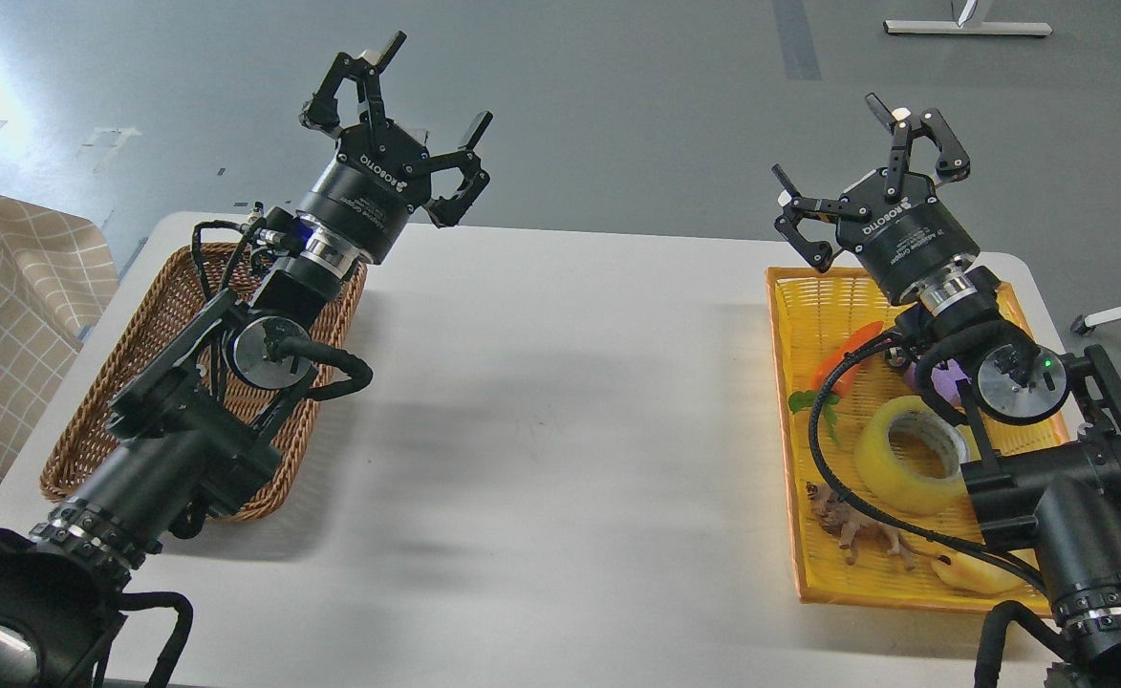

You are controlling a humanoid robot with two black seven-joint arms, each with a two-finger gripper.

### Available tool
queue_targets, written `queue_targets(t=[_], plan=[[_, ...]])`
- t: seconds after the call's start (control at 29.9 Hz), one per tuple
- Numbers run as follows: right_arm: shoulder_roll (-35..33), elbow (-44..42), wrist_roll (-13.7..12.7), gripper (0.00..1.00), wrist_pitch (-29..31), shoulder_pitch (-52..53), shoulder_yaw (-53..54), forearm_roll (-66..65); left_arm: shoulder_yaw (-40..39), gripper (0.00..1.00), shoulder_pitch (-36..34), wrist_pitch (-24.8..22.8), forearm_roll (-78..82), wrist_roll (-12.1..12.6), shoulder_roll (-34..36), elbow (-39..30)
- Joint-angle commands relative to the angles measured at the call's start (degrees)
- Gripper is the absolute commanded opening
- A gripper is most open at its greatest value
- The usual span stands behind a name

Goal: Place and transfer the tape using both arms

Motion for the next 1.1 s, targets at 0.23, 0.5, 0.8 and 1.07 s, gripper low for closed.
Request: queue_targets(t=[0.23, 0.5, 0.8, 1.07], plan=[[-0.7, 0.8, -0.1, 1.0, 0.0, 0.6, -1.7, -0.8, -0.1, 0.98, -0.1, 0.0, 0.0, 0.0, 0.1, -0.1], [-10.2, 2.4, -0.2, 1.0, 0.0, 3.0, -12.8, -3.3, -0.4, 0.98, 0.0, 0.0, 0.0, 0.0, 0.2, -0.3], [-21.2, 10.3, -0.1, 1.0, 0.0, 5.1, -23.9, -14.9, -0.5, 0.98, -0.1, 0.0, 0.0, 0.0, 0.3, -0.6], [-29.0, 20.0, -0.1, 1.0, 0.0, 4.0, -25.0, -31.8, -0.7, 0.98, -0.1, 0.0, 0.0, 0.0, 0.4, -0.7]])
